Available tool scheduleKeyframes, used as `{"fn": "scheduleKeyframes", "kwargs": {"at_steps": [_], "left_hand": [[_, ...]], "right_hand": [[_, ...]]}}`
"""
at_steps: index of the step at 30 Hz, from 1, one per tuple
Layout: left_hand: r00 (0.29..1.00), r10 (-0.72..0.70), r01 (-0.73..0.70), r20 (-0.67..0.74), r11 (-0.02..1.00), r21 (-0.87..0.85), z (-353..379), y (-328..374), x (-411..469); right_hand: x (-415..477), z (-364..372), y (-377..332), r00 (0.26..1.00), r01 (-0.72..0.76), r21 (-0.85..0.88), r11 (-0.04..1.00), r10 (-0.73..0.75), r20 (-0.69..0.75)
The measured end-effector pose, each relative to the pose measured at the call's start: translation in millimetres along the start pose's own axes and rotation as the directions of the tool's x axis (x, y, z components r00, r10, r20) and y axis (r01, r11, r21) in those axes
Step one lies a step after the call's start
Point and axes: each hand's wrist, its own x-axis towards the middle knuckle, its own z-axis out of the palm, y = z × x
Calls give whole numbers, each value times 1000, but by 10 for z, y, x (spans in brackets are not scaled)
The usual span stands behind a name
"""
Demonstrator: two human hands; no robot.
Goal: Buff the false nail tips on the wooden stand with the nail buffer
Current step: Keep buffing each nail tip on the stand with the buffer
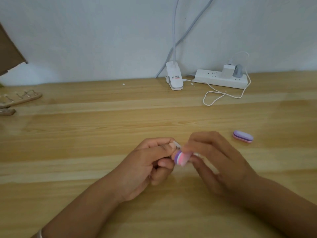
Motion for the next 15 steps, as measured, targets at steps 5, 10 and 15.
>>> {"fn": "scheduleKeyframes", "kwargs": {"at_steps": [5, 10, 15], "left_hand": [[1000, -13, 13, -10, 1000, 11, -46, 3, 6], [999, -23, 22, 37, 1000, 10, -39, -13, 6], [999, -30, 29, 38, 999, 31, -42, -8, 9]], "right_hand": [[55, -34, 17, 991, -62, -71, 996, 53, -119], [20, -23, 41, 999, -31, -67, 997, 28, -42], [40, -24, -15, 993, -41, -52, 998, 35, -114]]}}
